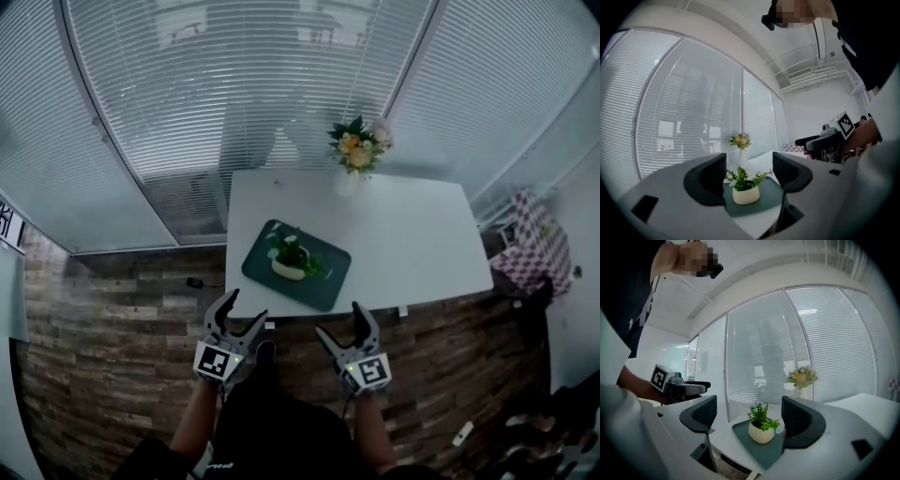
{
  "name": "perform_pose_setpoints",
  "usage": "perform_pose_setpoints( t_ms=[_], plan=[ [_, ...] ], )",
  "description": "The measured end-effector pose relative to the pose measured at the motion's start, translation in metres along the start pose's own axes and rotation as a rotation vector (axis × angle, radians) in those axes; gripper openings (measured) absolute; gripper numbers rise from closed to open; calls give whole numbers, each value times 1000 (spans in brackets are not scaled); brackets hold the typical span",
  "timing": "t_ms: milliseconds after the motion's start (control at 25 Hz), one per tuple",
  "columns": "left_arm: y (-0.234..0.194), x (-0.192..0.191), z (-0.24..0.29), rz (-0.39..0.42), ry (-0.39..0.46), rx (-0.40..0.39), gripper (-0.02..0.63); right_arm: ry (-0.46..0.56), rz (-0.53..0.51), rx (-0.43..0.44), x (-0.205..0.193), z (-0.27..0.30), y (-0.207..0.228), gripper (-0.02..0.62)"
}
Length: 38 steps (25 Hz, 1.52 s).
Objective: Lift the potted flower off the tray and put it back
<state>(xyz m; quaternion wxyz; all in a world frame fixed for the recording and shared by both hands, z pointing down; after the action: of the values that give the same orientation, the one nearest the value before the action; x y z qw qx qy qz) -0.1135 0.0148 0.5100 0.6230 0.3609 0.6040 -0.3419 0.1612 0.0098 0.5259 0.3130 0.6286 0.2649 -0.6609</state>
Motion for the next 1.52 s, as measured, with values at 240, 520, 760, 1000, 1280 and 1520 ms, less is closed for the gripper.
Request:
perform_pose_setpoints(
  t_ms=[240, 520, 760, 1000, 1280, 1520],
  plan=[
    [-24, -7, 29, 6, -1, -51, 287, -72, -82, 15, -5, 32, -1, 394],
    [-48, -33, 55, -15, -52, -99, 287, -123, -27, 2, -31, 61, 4, 394],
    [-63, -41, 75, -22, -75, -153, 287, -132, 13, 1, -39, 78, 3, 394],
    [-85, -62, 94, 20, -115, -212, 287, -156, -3, -31, -51, 94, 8, 394],
    [-95, -85, 103, 12, -146, -264, 287, -205, 58, -28, -73, 106, 2, 394],
    [-94, -101, 114, 9, -201, -296, 287, -272, 87, -3, -98, 116, 0, 394]
  ],
)
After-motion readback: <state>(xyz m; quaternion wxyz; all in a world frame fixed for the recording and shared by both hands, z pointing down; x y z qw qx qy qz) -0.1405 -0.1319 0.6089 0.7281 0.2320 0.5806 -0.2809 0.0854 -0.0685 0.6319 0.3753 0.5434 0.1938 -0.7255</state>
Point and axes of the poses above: the fingertips, and each gripper's own axes: z forward along the fingers, y to its right, x out of its top, the point moved 8 cm from there along -z, backward along the fingers, and after that the axes turned 3 degrees about y, right-handed, at the moved point
